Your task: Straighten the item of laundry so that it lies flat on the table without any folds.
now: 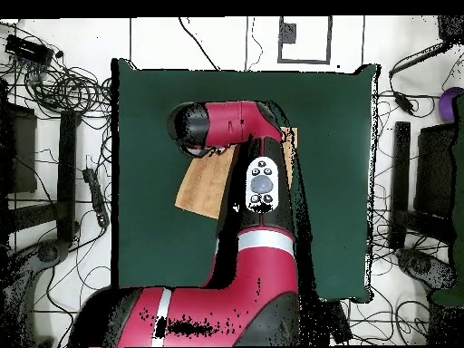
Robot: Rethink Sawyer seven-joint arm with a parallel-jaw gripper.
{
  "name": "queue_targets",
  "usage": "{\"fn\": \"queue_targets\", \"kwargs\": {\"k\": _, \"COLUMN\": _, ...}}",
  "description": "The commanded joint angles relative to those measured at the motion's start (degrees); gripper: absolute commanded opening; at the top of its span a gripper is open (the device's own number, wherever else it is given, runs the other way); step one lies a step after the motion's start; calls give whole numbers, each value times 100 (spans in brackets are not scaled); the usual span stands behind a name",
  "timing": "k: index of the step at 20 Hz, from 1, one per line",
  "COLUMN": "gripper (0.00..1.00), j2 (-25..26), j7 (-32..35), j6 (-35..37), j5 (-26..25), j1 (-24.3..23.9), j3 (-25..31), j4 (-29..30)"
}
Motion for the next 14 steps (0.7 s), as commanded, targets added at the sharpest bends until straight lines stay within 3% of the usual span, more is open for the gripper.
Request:
{"fn": "queue_targets", "kwargs": {"k": 1, "gripper": 0, "j2": -176, "j7": -816, "j6": 901, "j5": 92, "j1": 52, "j3": 680, "j4": -484}}
{"fn": "queue_targets", "kwargs": {"k": 6, "gripper": 0, "j2": 22, "j7": -673, "j6": 324, "j5": 59, "j1": 34, "j3": 755, "j4": -489}}
{"fn": "queue_targets", "kwargs": {"k": 9, "gripper": 0, "j2": -21, "j7": -310, "j6": 119, "j5": 163, "j1": 61, "j3": 709, "j4": -130}}
{"fn": "queue_targets", "kwargs": {"k": 10, "gripper": 100, "j2": -29, "j7": -222, "j6": 25, "j5": 187, "j1": 65, "j3": 707, "j4": -32}}
{"fn": "queue_targets", "kwargs": {"k": 14, "gripper": 100, "j2": -61, "j7": -679, "j6": 40, "j5": -376, "j1": 217, "j3": 384, "j4": -592}}
